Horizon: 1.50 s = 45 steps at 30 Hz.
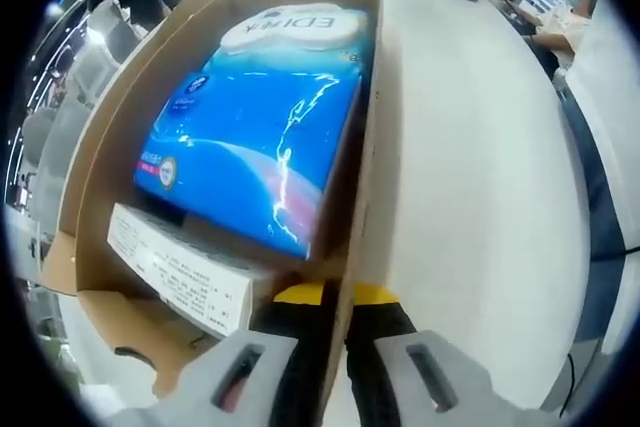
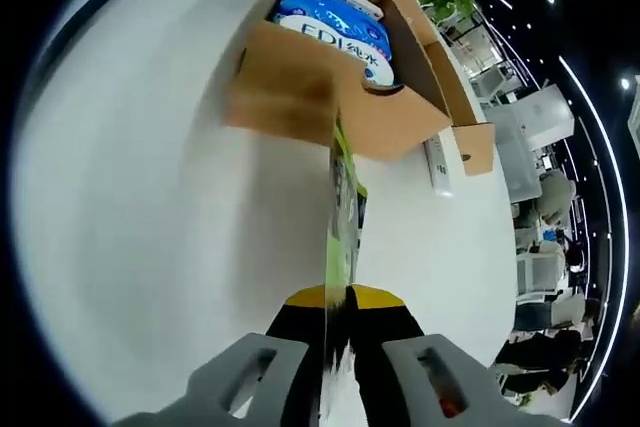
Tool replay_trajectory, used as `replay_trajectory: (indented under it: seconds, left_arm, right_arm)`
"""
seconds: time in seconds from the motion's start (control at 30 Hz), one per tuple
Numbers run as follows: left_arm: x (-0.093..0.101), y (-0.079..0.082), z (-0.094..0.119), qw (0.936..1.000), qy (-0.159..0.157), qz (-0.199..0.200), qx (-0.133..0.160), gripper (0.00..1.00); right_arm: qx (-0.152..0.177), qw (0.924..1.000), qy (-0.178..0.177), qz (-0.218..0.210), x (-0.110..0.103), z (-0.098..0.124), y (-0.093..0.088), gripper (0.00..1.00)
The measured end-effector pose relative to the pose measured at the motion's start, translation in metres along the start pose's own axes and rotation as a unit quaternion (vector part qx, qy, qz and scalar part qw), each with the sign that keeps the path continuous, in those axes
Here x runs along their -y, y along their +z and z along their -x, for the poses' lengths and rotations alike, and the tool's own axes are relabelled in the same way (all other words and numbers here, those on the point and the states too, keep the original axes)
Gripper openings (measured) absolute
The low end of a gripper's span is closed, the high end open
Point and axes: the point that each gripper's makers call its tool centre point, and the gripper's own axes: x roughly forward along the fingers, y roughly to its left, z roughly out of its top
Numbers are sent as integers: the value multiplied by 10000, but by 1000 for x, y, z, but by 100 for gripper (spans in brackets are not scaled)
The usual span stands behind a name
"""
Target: Operate the shoe box by opening the lid, removing the specified soft item, and placing it in the target area until the item is outside and the box remains undamaged.
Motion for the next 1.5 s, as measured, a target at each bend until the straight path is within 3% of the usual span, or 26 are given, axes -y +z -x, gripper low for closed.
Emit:
replay_trajectory:
  seconds: [0.1, 0.23, 0.47, 0.57, 0.63, 0.83, 0.93, 1.1, 1.17, 1.3, 1.5]
  left_arm:
    - [0, 0, 1, 10000, -9, -4, -5, 4]
    - [0, 1, 1, 10000, -20, 20, -12, 4]
    - [-1, -1, -1, 10000, -13, 54, -19, 5]
    - [-1, -1, -3, 10000, -15, 83, -16, 5]
    - [-2, -2, -3, 9999, -42, 98, -14, 5]
    - [-4, -2, -3, 9999, -62, 121, -17, 5]
    - [-5, -2, -4, 9999, -49, 157, -17, 5]
    - [-4, -4, -6, 9999, -48, 134, -4, 5]
    - [-3, -2, -4, 9999, -56, 137, -1, 5]
    - [-4, -2, -5, 10000, -42, 58, 26, 5]
    - [-1, 0, -3, 9999, -48, 98, 20, 5]
  right_arm:
    - [6, 10000, 25, -33, -1, -1, -1, 4]
    - [-75, 9979, 250, -600, -10, -1, -4, 10]
    - [-178, 9958, 439, -783, -18, 0, -9, 19]
    - [-93, 9844, 613, -1644, -24, 1, -7, 22]
    - [-96, 9870, 582, -1496, -20, 0, -10, 23]
    - [-78, 9830, 765, -1666, -26, 1, -10, 28]
    - [3, 9716, 899, -2188, -31, 2, -8, 32]
    - [39, 9595, 901, -2668, -38, 2, -13, 37]
    - [41, 9499, 947, -2979, -43, 2, -15, 39]
    - [-58, 9513, 999, -2915, -52, 2, -18, 43]
    - [34, 9322, 929, -3499, -51, 12, -18, 44]
